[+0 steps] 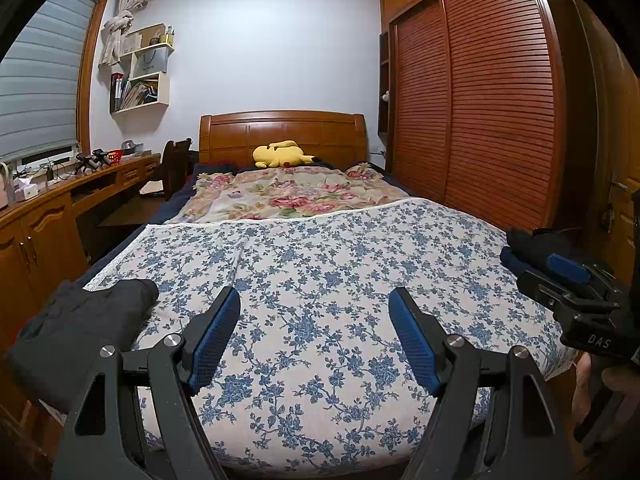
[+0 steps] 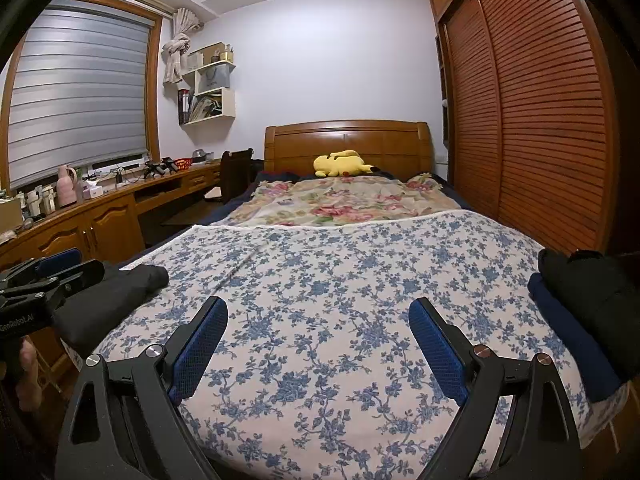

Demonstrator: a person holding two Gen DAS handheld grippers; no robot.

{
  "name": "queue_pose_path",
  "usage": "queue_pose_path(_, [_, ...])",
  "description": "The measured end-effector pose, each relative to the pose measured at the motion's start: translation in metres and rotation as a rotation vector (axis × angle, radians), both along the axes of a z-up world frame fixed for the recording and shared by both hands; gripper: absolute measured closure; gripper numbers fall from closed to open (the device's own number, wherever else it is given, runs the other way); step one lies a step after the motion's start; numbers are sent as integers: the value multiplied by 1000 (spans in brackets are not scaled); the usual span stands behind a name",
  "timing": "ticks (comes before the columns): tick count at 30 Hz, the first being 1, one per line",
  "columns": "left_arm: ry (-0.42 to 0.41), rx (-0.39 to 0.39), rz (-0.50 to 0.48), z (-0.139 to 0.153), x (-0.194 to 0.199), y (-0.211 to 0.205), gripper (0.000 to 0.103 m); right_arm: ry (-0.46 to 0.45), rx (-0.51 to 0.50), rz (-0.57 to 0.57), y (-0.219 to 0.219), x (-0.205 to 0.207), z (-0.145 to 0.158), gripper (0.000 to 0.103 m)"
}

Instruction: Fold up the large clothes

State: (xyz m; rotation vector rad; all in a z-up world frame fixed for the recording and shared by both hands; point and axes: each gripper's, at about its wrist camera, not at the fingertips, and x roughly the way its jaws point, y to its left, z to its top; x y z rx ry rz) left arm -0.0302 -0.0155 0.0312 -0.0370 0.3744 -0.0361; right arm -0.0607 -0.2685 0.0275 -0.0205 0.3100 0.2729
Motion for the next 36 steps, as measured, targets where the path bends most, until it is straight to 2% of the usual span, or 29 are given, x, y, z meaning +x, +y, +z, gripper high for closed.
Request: queue_pose_path(36, [5,-2,3,-2,-1,-1,26,6,11,1,-10,2,0,10])
